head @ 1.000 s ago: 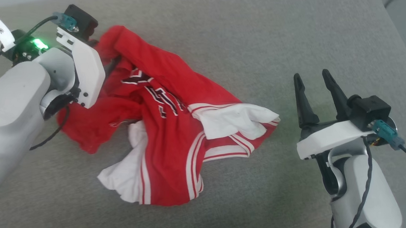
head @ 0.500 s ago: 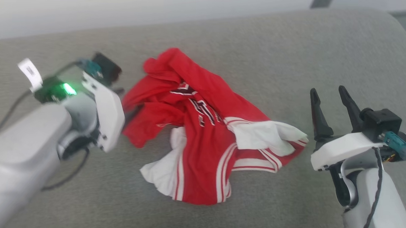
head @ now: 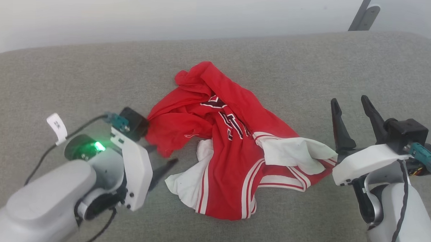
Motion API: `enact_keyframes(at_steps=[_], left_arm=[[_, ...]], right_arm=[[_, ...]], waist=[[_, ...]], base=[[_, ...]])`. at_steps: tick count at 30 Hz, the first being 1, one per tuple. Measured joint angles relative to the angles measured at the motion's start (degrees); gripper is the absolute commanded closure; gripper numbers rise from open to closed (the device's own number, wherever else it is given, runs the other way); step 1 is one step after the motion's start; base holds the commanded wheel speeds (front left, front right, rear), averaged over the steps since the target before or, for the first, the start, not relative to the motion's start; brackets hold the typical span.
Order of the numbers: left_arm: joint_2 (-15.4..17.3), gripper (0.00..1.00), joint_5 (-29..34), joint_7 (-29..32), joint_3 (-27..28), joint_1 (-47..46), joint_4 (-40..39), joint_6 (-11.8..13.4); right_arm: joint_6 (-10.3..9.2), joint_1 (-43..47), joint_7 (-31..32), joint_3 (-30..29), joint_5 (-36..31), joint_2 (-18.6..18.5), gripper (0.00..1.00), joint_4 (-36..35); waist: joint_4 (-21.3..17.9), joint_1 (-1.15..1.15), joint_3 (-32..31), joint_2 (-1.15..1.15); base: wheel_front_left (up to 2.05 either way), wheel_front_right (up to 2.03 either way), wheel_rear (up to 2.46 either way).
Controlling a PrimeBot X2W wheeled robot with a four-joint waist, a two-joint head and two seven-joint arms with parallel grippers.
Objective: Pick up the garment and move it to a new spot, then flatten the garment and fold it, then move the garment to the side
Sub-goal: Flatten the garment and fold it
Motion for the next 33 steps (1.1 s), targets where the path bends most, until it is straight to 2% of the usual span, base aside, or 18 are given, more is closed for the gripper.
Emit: enact_keyframes(at_steps=[9,17,32,33], left_arm=[[0.67,0.00,-0.47,-2.12,0.62,1.58,0.14,0.40],[1.29,0.00,-0.21,-2.16,1.49,-0.50,6.03,-0.40],[-1.70,0.00,2.14,-0.73,-1.34,-5.01,25.70,-6.11],[-2.00,0.45,2.11,-0.76,-1.44,-5.53,26.86,-6.56]], right_arm=[[0.00,-0.02,0.01,-0.03,0.15,-0.11,0.00,-0.04],[0.00,-1.03,-0.35,0.66,0.46,0.05,0.00,0.43],[0.00,-2.47,-1.42,1.81,0.94,0.47,0.00,1.16],[0.00,-2.50,-1.53,1.93,0.97,0.49,0.00,1.19]], waist=[[-1.91,0.00,0.33,0.00],[-5.34,0.00,0.71,0.00],[-11.33,0.00,4.69,-0.01],[-11.63,0.00,5.09,-0.01]], base=[[0.00,0.00,0.00],[0.00,0.00,0.00],[0.00,0.00,0.00],[0.00,0.00,0.00]])
